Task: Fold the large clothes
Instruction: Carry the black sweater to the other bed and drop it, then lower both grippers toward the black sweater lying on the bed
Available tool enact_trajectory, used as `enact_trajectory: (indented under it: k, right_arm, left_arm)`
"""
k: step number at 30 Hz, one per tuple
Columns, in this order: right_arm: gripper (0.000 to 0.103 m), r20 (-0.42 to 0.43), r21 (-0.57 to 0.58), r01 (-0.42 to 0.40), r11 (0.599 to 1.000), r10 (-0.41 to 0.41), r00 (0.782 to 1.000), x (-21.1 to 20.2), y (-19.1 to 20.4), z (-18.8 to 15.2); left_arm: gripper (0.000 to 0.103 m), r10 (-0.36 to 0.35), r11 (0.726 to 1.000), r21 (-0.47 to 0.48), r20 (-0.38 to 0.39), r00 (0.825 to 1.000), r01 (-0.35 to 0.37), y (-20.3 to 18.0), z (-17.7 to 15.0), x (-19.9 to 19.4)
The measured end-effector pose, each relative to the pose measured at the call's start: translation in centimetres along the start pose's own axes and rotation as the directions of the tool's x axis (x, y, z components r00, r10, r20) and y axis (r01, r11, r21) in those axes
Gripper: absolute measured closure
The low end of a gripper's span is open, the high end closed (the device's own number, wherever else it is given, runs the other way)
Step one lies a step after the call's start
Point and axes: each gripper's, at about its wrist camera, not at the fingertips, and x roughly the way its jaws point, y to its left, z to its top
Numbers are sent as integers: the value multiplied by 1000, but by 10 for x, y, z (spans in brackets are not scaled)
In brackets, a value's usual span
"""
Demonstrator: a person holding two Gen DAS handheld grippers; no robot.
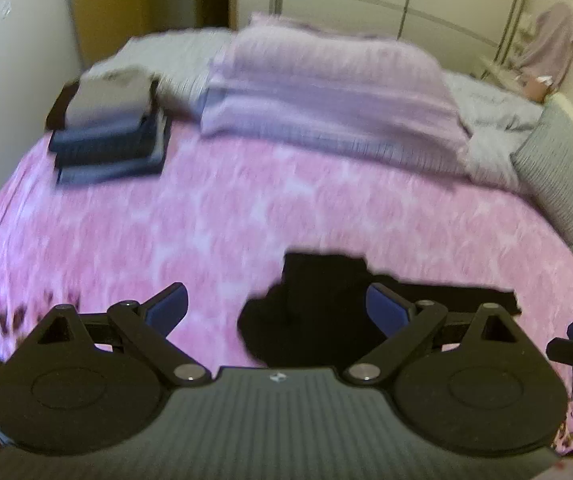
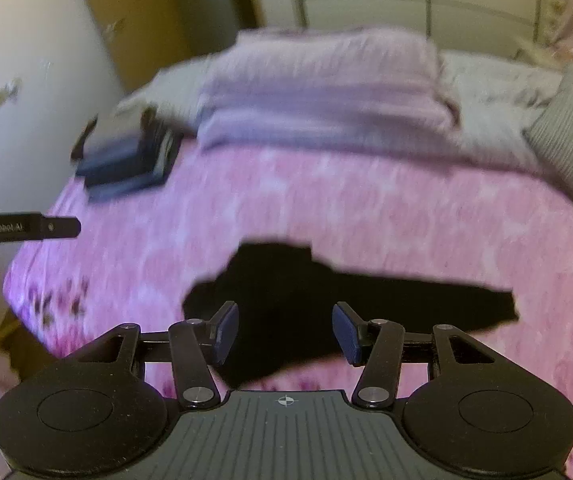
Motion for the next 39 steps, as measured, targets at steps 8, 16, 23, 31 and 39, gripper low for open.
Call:
enact_trajectory:
  k: [8, 16, 23, 31, 39]
  right_arm:
    - [54, -69, -24, -40, 999, 39, 997, -7, -35, -48]
    - [54, -142, -66, -76, 995, 66, 988, -5, -58, -76]
    - [54, -160, -87, -93, 992, 78, 984, 1, -63, -78]
    - [54, -174, -89, -95, 992, 78, 982, 13, -66, -75]
    - [54, -185, -20, -38, 999, 33, 982, 30, -76, -77]
  left_arm:
    - [9, 10, 1000, -9, -108, 994, -12, -52, -71, -3]
    - [9, 18, 1000, 7, -137, 990, -17, -93, -110, -16]
    - [9, 36, 999, 9, -117, 992, -35, -108, -112, -29]
    - [9, 45, 999, 21, -130, 990, -43, -109, -109, -21]
    - [9, 46, 994, 107, -125, 991, -32, -101, -111, 9]
